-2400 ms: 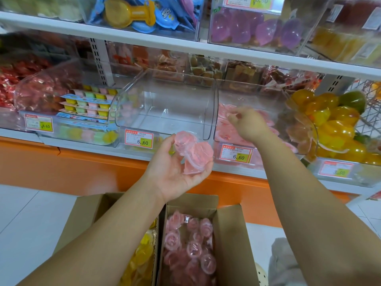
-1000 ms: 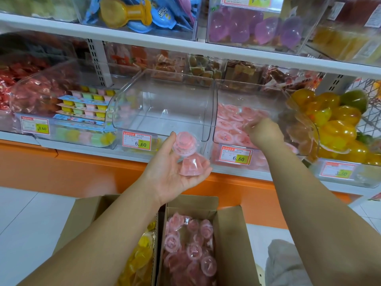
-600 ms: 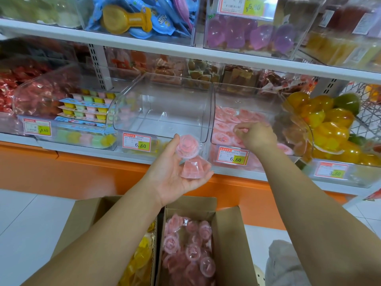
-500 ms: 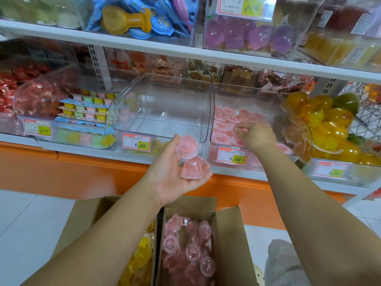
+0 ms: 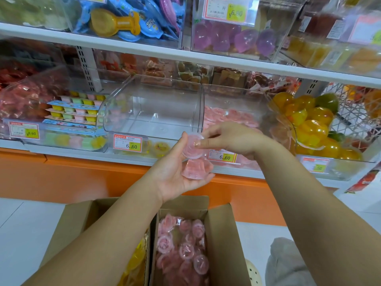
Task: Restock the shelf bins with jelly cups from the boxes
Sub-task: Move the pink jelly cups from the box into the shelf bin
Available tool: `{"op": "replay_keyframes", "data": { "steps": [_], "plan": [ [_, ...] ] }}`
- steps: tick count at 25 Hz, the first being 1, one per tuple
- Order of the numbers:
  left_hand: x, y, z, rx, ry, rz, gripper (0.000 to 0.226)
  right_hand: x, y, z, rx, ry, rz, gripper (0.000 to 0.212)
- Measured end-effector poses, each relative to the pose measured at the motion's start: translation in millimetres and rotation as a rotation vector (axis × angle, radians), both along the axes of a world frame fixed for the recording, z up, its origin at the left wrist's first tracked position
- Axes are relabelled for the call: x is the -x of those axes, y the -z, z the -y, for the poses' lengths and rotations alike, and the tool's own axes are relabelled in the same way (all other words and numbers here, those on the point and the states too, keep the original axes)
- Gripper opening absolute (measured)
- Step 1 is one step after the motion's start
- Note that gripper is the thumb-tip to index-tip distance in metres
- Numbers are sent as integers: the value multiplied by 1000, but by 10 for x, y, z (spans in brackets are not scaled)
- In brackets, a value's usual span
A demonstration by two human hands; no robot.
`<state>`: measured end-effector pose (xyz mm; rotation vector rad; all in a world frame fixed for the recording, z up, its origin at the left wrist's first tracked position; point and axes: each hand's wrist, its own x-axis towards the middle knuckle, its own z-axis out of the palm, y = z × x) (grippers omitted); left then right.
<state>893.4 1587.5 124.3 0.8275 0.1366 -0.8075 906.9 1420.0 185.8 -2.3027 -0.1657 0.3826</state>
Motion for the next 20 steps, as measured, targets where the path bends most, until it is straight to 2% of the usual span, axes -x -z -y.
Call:
{"op": "replay_keyframes", "data": {
  "steps": [2,5,7,9,11,15,20],
  "plan": [
    [1,10,-1,-19,-17,-10,66,-24,3,76,-50,62,82,31],
    [-16,14,-28,-2,-65,-68,52,-130,-21,421,-112,383,277,24],
    [-26,20,-55,18,-74,-84,47,-227,73,705,16,619,394,33],
    [-40,34,-78,25,-69,-89,47,-313,261,907,225,740,418,45],
    [-68,61,-95,26,-75,-92,46,-382,421,980,323,737,413,44],
    [-122,101,-105,23,-87,-99,42,-457,541,1022,373,625,378,25],
    [-147,146,-42,27,-62,-109,38,-435,538,1118,432,528,305,28]
  ]
}}
